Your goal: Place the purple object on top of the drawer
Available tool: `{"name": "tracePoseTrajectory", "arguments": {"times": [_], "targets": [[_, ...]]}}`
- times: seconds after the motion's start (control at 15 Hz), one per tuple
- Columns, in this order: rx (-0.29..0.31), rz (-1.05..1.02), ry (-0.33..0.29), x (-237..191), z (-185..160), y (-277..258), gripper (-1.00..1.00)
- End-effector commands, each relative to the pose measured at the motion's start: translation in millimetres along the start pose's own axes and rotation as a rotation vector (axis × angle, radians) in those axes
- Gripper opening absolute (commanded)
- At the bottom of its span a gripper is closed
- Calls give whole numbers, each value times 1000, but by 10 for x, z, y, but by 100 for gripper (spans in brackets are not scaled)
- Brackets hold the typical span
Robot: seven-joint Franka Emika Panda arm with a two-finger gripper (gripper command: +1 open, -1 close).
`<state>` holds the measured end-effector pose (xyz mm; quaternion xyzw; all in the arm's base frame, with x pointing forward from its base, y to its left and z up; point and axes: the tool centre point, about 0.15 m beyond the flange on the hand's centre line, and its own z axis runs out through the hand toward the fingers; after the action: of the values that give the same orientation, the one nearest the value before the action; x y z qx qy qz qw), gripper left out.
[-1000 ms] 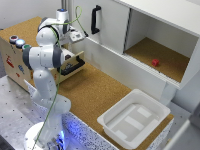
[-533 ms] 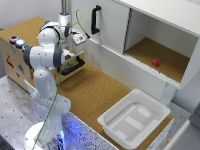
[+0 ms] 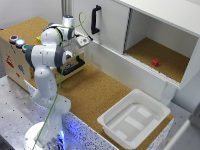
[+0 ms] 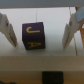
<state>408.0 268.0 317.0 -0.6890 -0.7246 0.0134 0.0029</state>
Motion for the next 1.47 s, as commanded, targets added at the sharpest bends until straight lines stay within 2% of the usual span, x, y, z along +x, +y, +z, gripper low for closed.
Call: {"name": "tracePoseTrajectory", "arguments": {"times": [0.0,0.4,0.6,0.67,0.93,1.2,1.4], "targets": [[-26,-14,26,-44,120,22,-100],[-14,22,42,32,12,29,-100],[-33,85,52,71,-340,7,-100],[-43,98,33,135,-452,-15,-100],[-45,113,-10,510,-929,-43,-100],[-51,109,-3,905,-1364,-51,-100],[-66,93,-2,1194,-1520,-42,-100]]}}
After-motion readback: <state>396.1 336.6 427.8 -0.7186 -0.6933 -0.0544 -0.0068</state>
